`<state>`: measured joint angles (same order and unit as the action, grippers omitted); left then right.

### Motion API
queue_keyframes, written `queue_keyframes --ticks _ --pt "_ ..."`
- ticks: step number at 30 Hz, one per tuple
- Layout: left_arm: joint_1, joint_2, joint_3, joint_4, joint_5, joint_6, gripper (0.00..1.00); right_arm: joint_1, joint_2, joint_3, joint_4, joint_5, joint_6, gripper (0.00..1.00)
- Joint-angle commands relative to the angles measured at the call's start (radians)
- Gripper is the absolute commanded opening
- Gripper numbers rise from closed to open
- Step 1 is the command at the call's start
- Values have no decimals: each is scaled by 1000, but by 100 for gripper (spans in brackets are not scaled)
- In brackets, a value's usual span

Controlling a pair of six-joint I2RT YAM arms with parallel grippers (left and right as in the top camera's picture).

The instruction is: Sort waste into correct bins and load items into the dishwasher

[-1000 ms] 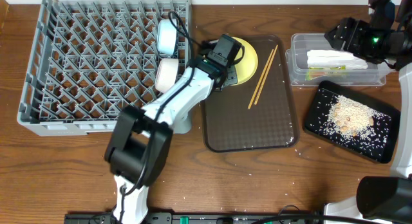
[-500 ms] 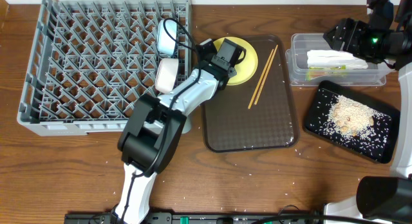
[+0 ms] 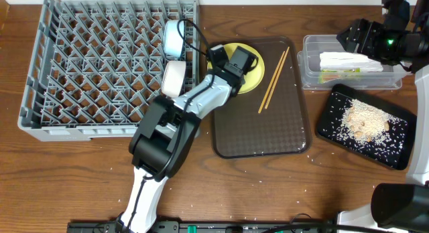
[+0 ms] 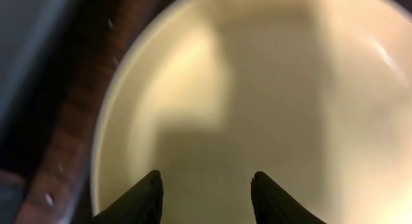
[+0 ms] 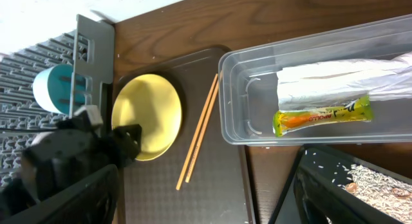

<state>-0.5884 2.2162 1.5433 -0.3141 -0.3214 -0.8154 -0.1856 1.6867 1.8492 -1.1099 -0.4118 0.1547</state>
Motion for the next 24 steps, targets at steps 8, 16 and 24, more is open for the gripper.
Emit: queue_keyframes --ticks 8,16,24 --pt "-144 -5 -15 -11 67 236 47 4 1 -2 -3 -4 -14 84" --pt "-188 -5 -15 45 74 285 47 4 1 -2 -9 -4 -14 84" --pt "-178 -71 -5 32 -87 375 48 4 1 -2 -9 -4 -15 84"
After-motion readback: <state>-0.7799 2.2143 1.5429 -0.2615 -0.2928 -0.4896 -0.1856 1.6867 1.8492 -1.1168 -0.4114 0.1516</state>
